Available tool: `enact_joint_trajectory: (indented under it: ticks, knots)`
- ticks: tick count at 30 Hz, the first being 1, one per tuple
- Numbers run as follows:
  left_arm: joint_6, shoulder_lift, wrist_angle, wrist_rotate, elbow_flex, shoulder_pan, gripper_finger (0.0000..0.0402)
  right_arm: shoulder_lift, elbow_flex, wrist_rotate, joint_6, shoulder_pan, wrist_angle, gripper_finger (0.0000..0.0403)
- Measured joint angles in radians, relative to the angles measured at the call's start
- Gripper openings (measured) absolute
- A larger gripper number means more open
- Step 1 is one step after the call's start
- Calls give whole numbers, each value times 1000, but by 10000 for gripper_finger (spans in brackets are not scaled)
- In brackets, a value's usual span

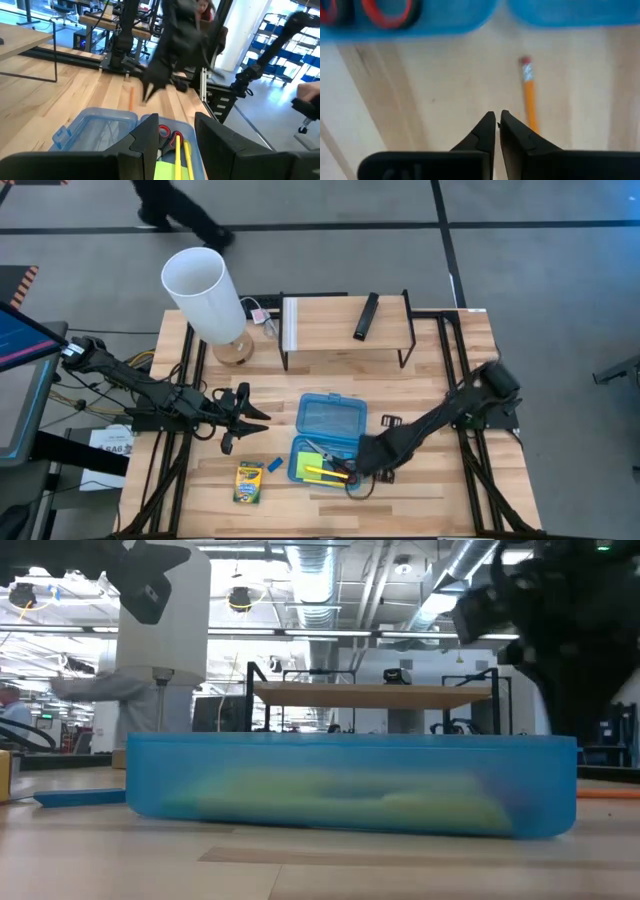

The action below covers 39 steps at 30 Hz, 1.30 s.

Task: Pack school essentials
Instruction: Put the brown pencil into the blue supply box

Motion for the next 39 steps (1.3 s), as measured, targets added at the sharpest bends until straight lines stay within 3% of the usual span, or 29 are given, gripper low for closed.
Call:
enact_joint_trajectory:
  ticks: [6, 10, 15, 20, 24, 28, 39]
  knots:
    - [1, 0, 0, 0, 0, 0, 114, -323, -322, 19, -12, -97, 277, 40]
    - [3, 0, 0, 0, 0, 0, 114, -432, -480, -53, -21, -129, 374, 60]
    - [4, 0, 0, -4, 0, 0, 114, -430, -565, -81, -37, -97, 405, 130]
    - [6, 0, 0, -5, 0, 0, 114, -371, -575, 5, -59, -74, 390, 202]
    - [6, 0, 0, -5, 0, 0, 114, -330, -569, 16, -76, -89, 389, 218]
    - [5, 0, 0, -5, 0, 0, 114, -282, -562, 2, -91, -108, 360, 189]
    - [5, 0, 4, -5, 0, 0, 114, -262, -548, -77, -174, -212, 362, 30]
